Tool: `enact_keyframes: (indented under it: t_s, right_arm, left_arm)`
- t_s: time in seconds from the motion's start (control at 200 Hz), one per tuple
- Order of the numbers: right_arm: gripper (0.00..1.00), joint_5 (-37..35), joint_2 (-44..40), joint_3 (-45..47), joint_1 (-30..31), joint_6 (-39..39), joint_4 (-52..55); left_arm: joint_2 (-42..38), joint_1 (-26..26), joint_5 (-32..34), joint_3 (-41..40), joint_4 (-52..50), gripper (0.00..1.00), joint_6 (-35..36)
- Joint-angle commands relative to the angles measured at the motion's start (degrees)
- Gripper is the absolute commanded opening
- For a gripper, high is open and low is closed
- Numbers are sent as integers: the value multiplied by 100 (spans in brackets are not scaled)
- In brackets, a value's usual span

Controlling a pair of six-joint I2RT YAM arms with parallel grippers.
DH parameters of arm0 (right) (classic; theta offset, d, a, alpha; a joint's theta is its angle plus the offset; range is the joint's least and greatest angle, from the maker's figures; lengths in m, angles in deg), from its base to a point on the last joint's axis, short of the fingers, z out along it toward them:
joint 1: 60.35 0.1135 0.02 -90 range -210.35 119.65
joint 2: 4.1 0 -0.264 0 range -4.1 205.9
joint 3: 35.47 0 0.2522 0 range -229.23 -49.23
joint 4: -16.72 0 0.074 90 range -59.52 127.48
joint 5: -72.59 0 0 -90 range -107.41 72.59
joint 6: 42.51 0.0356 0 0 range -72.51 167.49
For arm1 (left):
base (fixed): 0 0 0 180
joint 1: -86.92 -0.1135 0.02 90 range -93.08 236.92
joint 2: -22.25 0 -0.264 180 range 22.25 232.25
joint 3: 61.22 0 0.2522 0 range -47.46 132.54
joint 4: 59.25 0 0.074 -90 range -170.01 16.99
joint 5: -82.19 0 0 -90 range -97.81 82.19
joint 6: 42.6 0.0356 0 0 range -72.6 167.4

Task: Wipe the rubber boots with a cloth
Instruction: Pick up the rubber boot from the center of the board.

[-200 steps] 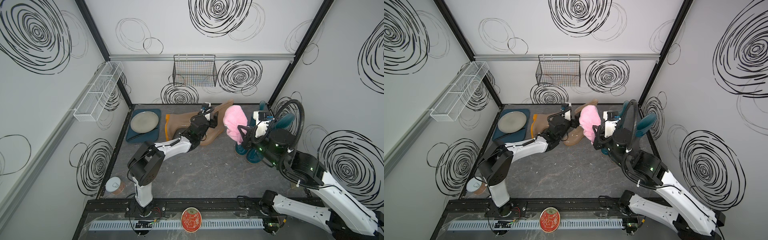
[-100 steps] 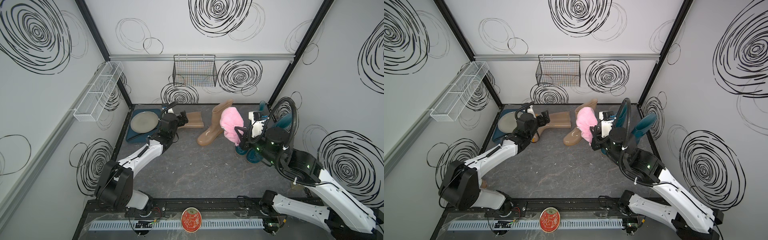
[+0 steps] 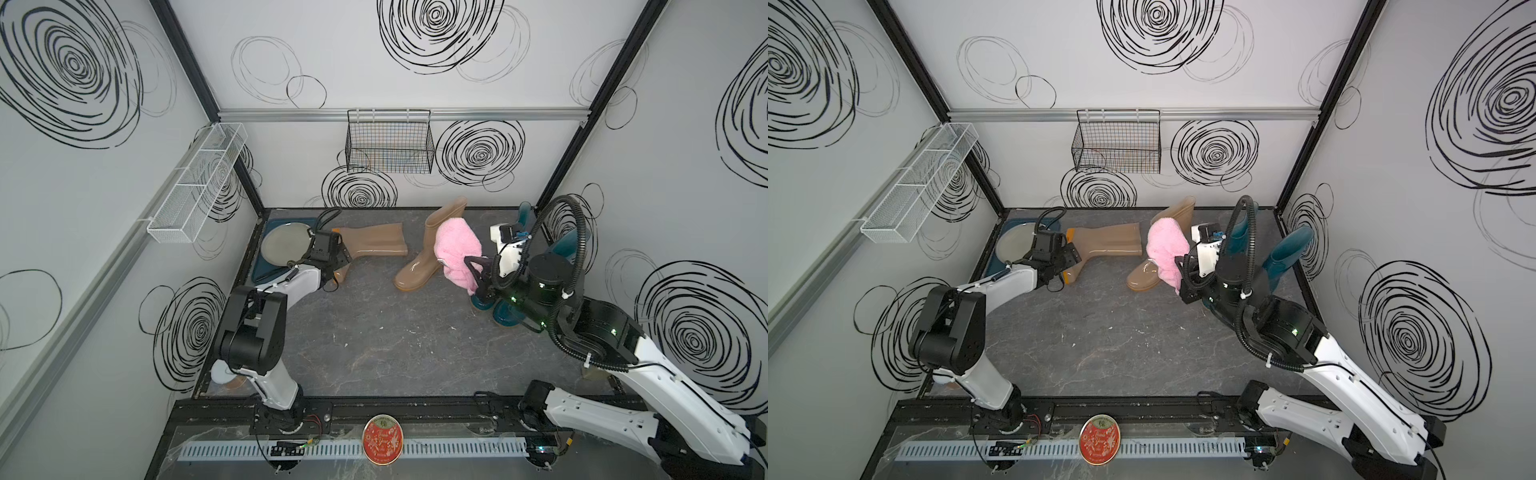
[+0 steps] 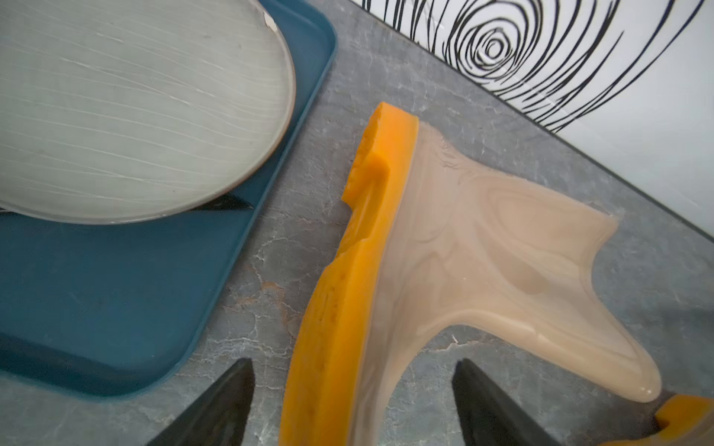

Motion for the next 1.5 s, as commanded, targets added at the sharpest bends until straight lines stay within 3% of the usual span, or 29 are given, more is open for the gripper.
enact_keyframes:
  t_s: [0.0,0.23,0.3,0.68,1.011,1.261,1.411,1.496]
  right_arm:
    - [0,16,-91,-24,-17,-99,91]
    - [0,24,-160,117,-16,-114,47]
    - [0,40,-143,135,-22,-107,56]
    - [0,253,9,209,-17,-54,-45]
    - [0,293,153,100,-23,-146,-5]
    - [0,351,214,-50,-24,-168,92]
    - [0,407,398,-279,-9,-193,232]
    - [0,486,476,-298,1,-170,282]
  left_arm:
    - [281,-61,-12,197,-113,74,65]
    - [638,-230,29,335,-137,51,110]
    - [658,-309,-17,294,-79,40,43]
    - [-109,-418,153,369,-81,1,-131]
    - [-1883,-431,-133,-122,-417,0,-38]
    - [-4325,-284,-679,-1471,-1194,0,468]
    - [-5690,487,-403,-1927,-2170,0,812]
    - [-6233,1491,120,-2225,-2421,0,612]
